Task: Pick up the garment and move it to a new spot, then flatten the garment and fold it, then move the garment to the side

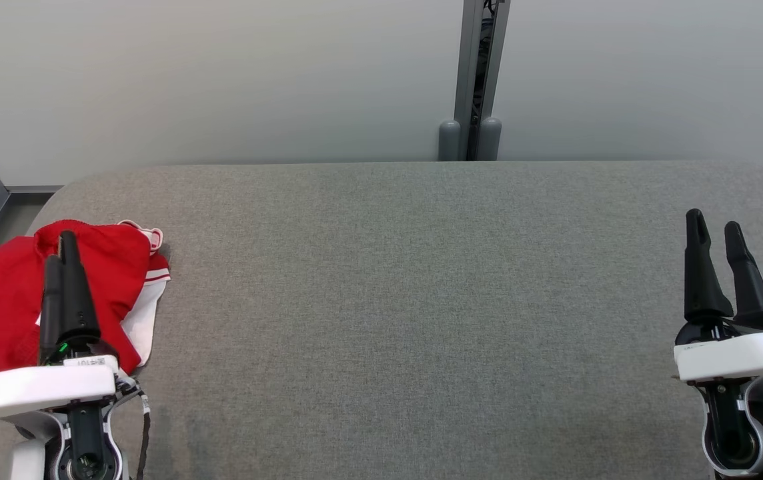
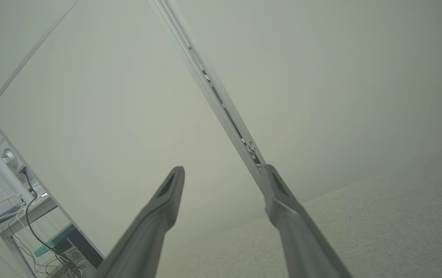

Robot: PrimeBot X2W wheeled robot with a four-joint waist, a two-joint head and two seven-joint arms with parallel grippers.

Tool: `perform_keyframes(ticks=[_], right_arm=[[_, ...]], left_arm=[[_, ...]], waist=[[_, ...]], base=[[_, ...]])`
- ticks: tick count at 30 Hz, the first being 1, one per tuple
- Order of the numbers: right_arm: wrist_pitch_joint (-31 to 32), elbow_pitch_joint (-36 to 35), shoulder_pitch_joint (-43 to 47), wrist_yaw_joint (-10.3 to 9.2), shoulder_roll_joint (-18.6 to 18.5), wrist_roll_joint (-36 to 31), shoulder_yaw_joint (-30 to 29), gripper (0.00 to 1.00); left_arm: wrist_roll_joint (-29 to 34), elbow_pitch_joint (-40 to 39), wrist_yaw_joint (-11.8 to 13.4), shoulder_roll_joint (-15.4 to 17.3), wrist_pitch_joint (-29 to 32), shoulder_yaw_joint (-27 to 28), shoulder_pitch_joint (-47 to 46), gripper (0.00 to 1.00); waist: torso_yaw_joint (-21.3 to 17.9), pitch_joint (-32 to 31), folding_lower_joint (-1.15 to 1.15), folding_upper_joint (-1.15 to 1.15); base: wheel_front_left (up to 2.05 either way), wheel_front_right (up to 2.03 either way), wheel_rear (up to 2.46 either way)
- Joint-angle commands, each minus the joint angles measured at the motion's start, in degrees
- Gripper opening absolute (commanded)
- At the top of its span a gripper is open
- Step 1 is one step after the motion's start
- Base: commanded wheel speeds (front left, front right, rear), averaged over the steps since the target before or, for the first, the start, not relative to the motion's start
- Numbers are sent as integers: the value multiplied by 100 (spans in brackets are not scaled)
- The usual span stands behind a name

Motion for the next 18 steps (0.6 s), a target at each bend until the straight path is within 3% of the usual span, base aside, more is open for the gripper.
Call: perform_keyframes(ticks=[1, 8, 15, 18], right_arm=[[-90, -150, -102, 27, -57, -303, 41, 100], [-244, -112, 2, 29, -65, -955, 241, 100], [-365, 142, 70, 30, -71, -1423, 302, 100], [-399, 251, 88, 31, -73, -1533, 318, 100]], left_arm=[[354, -210, 64, 38, -55, -74, -15, 100], [1431, -486, 328, 42, -178, -664, 190, 100], [2691, -250, 625, 46, -279, -1188, 360, 100], [2930, -99, 770, 47, -309, -1292, 404, 100]], waist=[[-5, 1, 0, 0], [-42, 3, 0, 0], [-115, 0, 0, 0], [-145, -7, 0, 0]], base=[[0, 0, 0], [0, 0, 0], [0, 0, 0], [0, 0, 0]])
